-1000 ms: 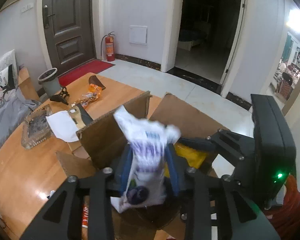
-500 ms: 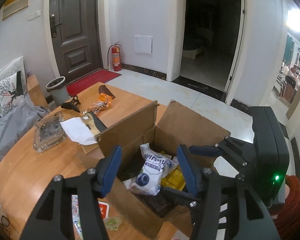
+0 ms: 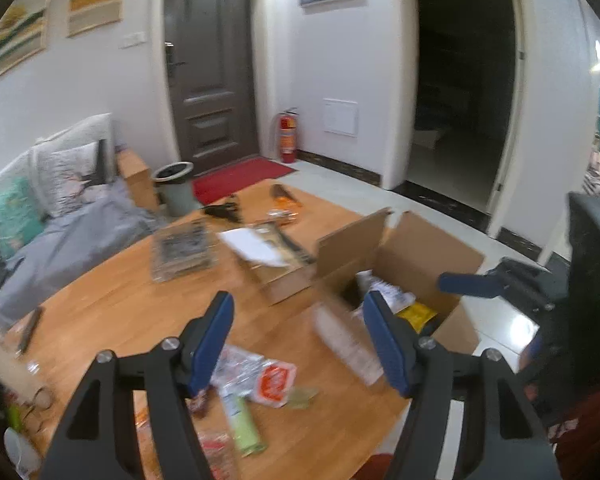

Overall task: Organize snacks
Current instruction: 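Move both tools back over the remaining snacks on the table, then grasp the clear seed-brittle pack with the left gripper while the right grasps the green bar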

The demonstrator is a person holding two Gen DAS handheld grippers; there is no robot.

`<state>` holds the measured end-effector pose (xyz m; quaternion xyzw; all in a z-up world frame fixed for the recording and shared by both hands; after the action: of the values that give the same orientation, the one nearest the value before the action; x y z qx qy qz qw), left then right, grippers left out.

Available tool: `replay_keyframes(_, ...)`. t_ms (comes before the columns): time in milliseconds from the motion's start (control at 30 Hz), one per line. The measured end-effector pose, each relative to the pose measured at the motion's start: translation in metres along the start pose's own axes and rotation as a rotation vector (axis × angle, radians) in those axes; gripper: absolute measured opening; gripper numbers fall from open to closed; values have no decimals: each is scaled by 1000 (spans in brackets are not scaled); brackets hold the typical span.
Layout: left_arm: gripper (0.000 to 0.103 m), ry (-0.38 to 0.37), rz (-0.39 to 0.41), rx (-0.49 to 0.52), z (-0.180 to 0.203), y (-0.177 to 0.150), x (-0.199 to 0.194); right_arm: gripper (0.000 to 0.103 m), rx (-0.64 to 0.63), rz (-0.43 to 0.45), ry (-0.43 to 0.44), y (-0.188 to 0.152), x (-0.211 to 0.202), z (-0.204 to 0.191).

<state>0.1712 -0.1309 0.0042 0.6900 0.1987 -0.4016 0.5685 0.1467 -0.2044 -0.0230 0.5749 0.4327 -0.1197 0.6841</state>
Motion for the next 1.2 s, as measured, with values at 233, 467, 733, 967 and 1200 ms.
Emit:
replay_keyframes(233, 64, 92, -10, -108, -69, -62, -24, 81, -121, 29, 112, 8, 1, -84)
replay_keyframes(467, 64, 141, -55, -188, -112, -141, -11, 81, -155, -62, 214, -12, 46, -143)
replay_keyframes(733, 64, 91, -136, -228, -108, -214, 50, 81, -101, -192, 221, -58, 122, -158)
replay_keyframes(967, 50, 33, -212, -218, -88, -243, 100, 80, -35, -241, 162, -88, 171, -140)
replay_keyframes(1200, 39, 98, -226, -217, -86, -255, 126, 80, -11, -263, 176, -100, 188, -133)
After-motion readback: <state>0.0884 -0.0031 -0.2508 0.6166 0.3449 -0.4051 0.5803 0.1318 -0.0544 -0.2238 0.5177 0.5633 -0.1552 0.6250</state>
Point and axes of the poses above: each gripper's, at about its wrist camera, not at the fingertips, and x roughly the way its jaws point, z to its right, y to its top, the point moved 9 cm from there along x, roughly the way its jaws point, and after that the axes turned 14 degrees about -z, right-handed, at the moved point
